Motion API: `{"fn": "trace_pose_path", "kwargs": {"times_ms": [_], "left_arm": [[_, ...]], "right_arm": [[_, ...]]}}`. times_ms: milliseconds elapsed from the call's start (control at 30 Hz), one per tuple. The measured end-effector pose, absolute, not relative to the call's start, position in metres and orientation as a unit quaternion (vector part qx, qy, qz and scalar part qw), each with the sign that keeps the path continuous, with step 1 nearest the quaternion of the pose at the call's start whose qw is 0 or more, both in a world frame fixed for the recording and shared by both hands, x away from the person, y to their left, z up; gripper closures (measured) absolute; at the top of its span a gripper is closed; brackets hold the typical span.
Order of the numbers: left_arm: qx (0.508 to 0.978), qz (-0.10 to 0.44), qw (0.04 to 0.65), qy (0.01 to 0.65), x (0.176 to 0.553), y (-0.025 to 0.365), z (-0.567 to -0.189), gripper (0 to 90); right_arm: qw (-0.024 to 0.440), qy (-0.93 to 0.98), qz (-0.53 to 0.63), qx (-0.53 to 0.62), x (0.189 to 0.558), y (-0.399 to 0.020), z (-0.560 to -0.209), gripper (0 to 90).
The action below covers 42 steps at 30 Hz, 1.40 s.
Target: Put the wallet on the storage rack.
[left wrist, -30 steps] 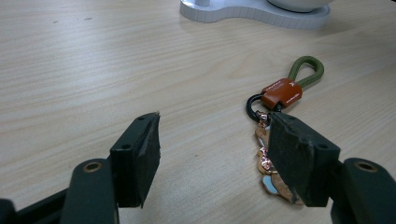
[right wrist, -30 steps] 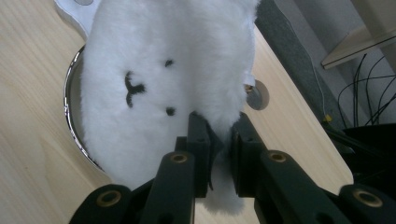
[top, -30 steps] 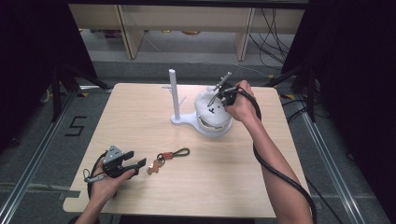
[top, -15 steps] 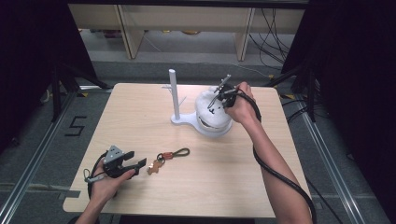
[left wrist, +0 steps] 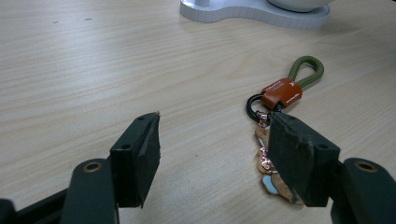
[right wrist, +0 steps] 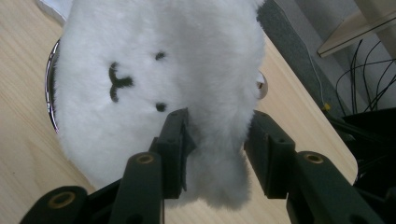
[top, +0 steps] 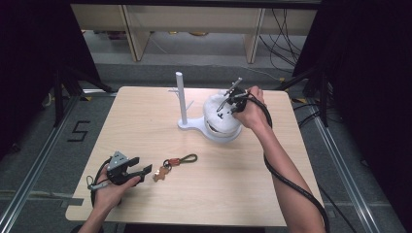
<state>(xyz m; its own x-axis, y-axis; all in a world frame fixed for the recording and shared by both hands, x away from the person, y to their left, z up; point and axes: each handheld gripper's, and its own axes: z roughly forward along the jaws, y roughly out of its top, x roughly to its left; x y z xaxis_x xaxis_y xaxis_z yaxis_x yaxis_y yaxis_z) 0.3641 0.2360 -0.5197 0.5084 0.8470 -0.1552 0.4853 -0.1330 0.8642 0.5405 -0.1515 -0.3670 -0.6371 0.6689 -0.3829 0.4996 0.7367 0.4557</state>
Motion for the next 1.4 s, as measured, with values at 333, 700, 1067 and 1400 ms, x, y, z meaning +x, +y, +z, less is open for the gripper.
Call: {"fn": "trace_pose_path", "kwargs": {"times_ms": [333, 700, 1067, 1400], "left_arm": [[0.728, 0.193, 0.472, 0.458, 0.364, 0.236, -0.519, 33.8], [0.729, 0.192, 0.473, 0.456, 0.364, 0.235, -0.52, 33.8], [0.723, 0.191, 0.485, 0.454, 0.362, 0.232, -0.517, 32.5], [0.727, 0.195, 0.484, 0.446, 0.362, 0.226, -0.512, 31.5]], "right_arm": [[0.267, 0.886, 0.164, 0.342, 0.541, -0.154, -0.365, 52.9], [0.272, 0.881, 0.176, 0.345, 0.539, -0.158, -0.359, 45.4], [0.261, 0.874, 0.192, 0.363, 0.528, -0.167, -0.356, 42.8], [0.236, 0.858, 0.235, 0.39, 0.499, -0.201, -0.358, 46.2]]}}
